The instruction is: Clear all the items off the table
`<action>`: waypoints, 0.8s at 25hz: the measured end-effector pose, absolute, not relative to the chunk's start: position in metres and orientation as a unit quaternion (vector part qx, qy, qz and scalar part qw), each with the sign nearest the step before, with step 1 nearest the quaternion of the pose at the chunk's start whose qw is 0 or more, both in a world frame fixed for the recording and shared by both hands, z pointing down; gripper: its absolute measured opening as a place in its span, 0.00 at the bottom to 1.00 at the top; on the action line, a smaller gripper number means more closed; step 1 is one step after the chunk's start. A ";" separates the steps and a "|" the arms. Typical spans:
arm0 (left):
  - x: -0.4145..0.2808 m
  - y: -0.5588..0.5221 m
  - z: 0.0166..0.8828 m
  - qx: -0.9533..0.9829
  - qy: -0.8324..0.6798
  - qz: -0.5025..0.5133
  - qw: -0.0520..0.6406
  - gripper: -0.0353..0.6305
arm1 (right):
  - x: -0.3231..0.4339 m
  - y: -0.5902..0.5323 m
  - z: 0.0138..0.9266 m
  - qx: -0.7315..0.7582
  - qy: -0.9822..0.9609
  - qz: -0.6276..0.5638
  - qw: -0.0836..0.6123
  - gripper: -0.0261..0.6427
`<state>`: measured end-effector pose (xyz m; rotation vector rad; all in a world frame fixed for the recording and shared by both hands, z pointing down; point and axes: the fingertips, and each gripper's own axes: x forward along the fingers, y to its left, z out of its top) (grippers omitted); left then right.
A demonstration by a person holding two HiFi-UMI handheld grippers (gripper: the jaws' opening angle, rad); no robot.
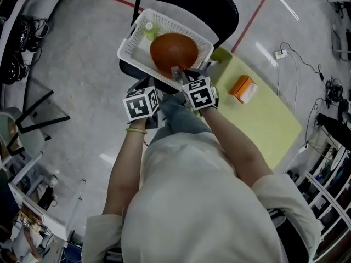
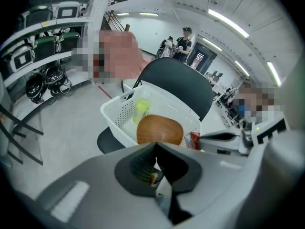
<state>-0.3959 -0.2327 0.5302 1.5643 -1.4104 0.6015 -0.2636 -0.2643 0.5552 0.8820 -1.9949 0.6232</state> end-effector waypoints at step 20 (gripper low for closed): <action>-0.392 -0.261 0.551 0.638 -0.551 0.265 0.468 0.07 | -0.272 -0.288 0.572 0.348 -0.793 0.283 0.412 0.29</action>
